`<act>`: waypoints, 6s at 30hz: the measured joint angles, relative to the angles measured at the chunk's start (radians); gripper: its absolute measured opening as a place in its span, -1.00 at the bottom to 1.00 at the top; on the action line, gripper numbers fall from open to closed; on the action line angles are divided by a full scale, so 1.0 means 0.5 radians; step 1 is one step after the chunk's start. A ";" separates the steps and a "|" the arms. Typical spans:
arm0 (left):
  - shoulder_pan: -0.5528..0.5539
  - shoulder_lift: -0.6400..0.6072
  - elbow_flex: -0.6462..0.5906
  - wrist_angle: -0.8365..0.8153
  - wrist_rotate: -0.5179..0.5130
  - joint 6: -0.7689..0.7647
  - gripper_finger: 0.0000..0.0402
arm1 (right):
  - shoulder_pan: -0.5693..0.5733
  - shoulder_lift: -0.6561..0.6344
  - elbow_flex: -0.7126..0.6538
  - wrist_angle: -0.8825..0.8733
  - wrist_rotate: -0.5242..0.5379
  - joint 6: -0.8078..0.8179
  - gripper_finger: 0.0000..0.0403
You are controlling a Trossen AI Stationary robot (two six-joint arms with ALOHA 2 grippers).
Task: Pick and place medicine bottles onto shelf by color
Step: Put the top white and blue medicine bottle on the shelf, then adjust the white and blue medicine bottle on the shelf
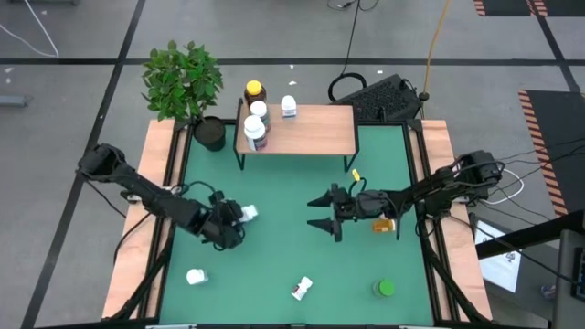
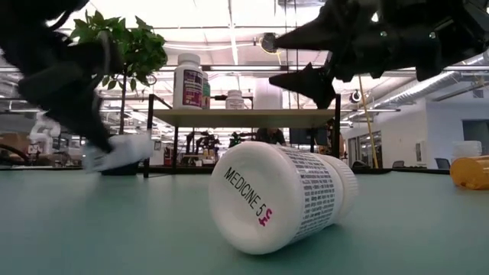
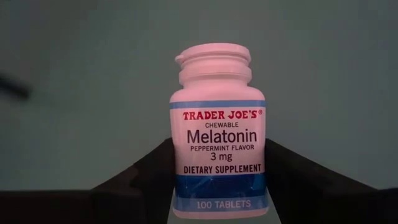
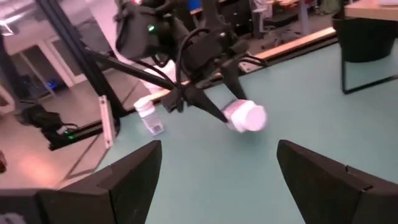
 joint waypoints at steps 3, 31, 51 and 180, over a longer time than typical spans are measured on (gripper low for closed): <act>0.040 -0.001 0.002 0.404 -0.042 0.312 0.07 | 0.020 0.030 0.002 0.118 0.097 0.069 0.56; 0.067 0.553 0.369 1.542 -0.992 1.296 0.05 | 0.123 0.599 0.481 0.535 0.824 -0.054 0.56; 0.077 0.623 0.460 1.488 -0.969 1.344 0.18 | 0.094 0.599 0.551 0.442 0.872 -0.115 -0.19; 0.290 0.259 0.459 0.218 -0.493 0.417 0.37 | -1.333 0.470 1.065 -0.829 -0.428 -1.297 -0.79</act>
